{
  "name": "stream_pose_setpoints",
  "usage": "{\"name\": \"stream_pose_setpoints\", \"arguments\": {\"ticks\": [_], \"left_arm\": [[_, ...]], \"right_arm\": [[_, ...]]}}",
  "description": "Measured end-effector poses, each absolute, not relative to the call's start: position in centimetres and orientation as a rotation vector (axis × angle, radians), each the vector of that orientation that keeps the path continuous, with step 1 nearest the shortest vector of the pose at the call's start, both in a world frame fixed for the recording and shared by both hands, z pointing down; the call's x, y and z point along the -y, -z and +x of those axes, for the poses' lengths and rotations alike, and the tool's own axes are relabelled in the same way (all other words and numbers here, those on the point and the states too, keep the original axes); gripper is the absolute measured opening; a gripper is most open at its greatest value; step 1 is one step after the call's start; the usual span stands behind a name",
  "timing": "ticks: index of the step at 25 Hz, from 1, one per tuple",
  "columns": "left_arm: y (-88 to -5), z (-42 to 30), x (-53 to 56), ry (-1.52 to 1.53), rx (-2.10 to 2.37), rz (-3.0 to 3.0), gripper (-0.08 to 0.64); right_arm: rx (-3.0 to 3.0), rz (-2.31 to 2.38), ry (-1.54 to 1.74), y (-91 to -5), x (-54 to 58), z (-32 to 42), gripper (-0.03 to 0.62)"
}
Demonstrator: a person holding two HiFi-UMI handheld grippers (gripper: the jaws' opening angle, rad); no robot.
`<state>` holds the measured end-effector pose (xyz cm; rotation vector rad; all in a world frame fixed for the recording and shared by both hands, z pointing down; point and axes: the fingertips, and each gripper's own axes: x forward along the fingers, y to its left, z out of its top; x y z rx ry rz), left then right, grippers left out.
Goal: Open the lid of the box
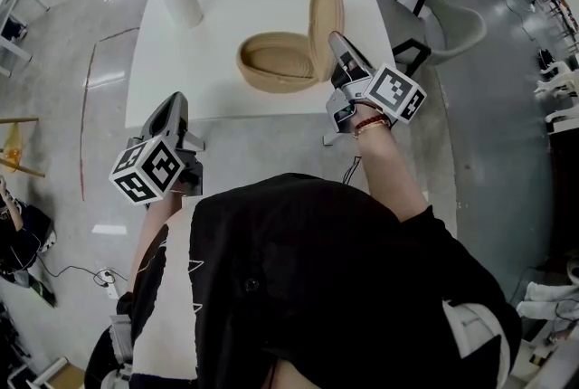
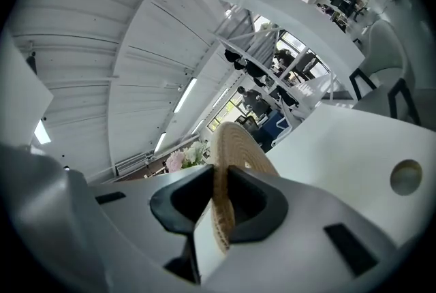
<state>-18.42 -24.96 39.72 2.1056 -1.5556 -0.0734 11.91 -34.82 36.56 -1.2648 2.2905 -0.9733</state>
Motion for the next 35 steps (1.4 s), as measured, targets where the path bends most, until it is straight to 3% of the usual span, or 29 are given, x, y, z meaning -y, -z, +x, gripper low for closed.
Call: {"name": "stream_pose_setpoints", "arguments": {"ticks": [20,35], "left_arm": [[-40.5,-16.4,25.4,0.035,1.419,2.179,0.011],[-42.9,-13.9,22.5,-0.009,1.295,2.211,0.011]], "right_arm": [[-2.201,-1.485,0.965,-37.5,30.2,14.8,0.072],[-2.201,-1.58,1.058,-41.2,23.5,12.1,0.076]]}}
